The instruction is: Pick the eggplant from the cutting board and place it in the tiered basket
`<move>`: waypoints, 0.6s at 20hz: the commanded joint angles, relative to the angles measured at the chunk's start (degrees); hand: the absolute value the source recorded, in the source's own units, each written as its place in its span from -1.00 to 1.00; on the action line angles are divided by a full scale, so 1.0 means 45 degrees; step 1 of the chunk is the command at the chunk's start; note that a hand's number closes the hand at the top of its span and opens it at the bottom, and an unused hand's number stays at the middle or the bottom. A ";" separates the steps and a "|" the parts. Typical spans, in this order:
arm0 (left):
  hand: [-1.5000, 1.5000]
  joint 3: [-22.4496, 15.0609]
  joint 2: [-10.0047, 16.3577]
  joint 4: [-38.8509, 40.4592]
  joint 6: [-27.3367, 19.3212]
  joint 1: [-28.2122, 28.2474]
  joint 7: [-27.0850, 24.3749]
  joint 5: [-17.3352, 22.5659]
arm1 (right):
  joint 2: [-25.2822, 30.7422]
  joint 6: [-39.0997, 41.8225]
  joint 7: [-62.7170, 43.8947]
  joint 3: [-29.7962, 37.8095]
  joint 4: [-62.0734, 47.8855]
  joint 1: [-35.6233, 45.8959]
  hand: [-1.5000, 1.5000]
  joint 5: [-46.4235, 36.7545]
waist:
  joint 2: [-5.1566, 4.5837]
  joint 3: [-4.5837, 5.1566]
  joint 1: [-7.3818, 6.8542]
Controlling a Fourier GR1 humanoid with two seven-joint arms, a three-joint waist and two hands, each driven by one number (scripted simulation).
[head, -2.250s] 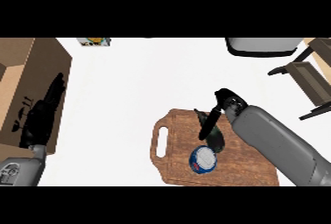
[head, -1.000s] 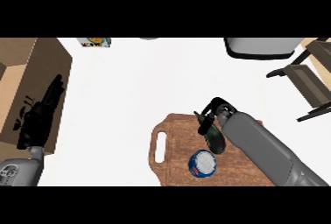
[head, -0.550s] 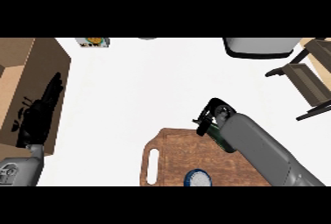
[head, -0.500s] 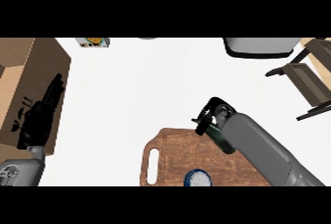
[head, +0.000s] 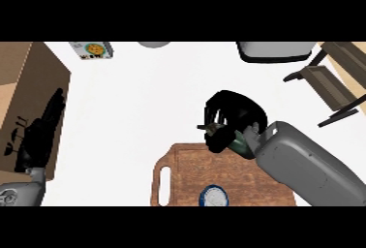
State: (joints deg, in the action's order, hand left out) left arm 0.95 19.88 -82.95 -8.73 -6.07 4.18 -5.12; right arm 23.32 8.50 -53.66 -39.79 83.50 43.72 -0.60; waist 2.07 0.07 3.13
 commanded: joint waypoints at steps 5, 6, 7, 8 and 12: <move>0.00 0.0248 -0.0047 -0.0136 -0.0175 0.0277 -0.0130 0.0066 | 0.2934 -0.0786 0.0833 0.3916 0.5849 0.0831 1.00 0.0363 | -0.0057 -0.0041 0.0380; 0.00 0.0421 -0.0071 0.0156 -0.0306 0.0334 -0.0188 0.0081 | 0.3503 -0.0607 0.0552 0.4544 0.6483 0.1008 1.00 0.0574 | -0.0044 -0.0031 0.0520; 0.00 0.0276 0.0057 -0.0011 -0.0142 0.0565 -0.0350 -0.0039 | 0.4183 -0.0686 0.0799 0.5016 0.7005 0.0423 1.00 0.0380 | -0.0111 -0.0048 0.0408; 0.00 0.0153 -0.0160 0.0009 -0.0213 0.0180 -0.0187 -0.0031 | 0.4241 -0.0896 0.0491 0.5867 0.7292 0.0787 1.00 0.0705 | -0.0137 -0.0042 0.0427; 0.00 -0.0052 -0.0270 -0.0159 -0.0172 0.0128 -0.0036 -0.0176 | 0.5871 -0.0045 -0.0390 0.8755 0.8191 0.0889 1.00 0.2451 | -0.0271 -0.0028 0.0016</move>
State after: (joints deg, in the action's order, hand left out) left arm 1.76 19.86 -84.02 -8.92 -4.92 3.75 -5.01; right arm 43.90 6.85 -52.30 -10.85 114.75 46.93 5.49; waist 1.32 -0.09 3.84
